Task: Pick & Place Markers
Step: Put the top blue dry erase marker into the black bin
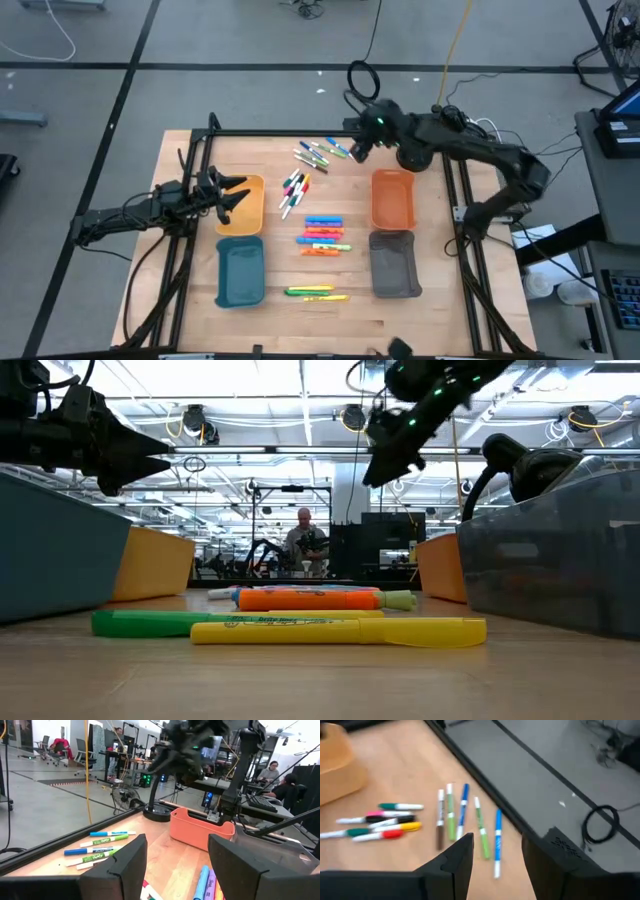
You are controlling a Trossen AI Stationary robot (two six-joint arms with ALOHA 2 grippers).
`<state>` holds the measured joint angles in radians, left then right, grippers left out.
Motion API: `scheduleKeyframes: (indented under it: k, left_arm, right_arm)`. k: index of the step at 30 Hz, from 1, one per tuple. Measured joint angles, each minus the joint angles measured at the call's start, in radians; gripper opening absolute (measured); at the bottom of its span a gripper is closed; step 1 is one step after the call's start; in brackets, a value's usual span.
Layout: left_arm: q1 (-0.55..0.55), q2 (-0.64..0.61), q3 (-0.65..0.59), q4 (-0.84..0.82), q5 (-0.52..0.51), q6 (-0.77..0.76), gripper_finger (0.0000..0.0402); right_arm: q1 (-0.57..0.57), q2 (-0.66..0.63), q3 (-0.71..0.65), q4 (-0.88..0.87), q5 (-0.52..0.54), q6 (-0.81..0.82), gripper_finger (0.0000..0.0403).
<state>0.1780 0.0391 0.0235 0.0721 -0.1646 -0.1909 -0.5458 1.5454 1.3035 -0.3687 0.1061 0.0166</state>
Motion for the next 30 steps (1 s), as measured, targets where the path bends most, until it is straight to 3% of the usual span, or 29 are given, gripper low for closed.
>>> scheduleKeyframes:
  k: [12,17,30]
  left_arm:
    - [0.000,0.000,0.000,-0.001,0.000,0.000,0.0214]
    - [0.000,0.000,0.000,-0.001,0.000,0.000,0.0214]
    - [0.000,0.000,0.000,-0.001,0.000,0.000,0.0214]
  right_arm:
    - [-0.031,0.316,0.048,0.076,-0.035,0.002,0.0155]
    - [-0.030,0.374,0.047,0.077,-0.088,0.006,0.0155]
    - [-0.041,0.436,0.047,0.068,-0.084,-0.002,0.0155]
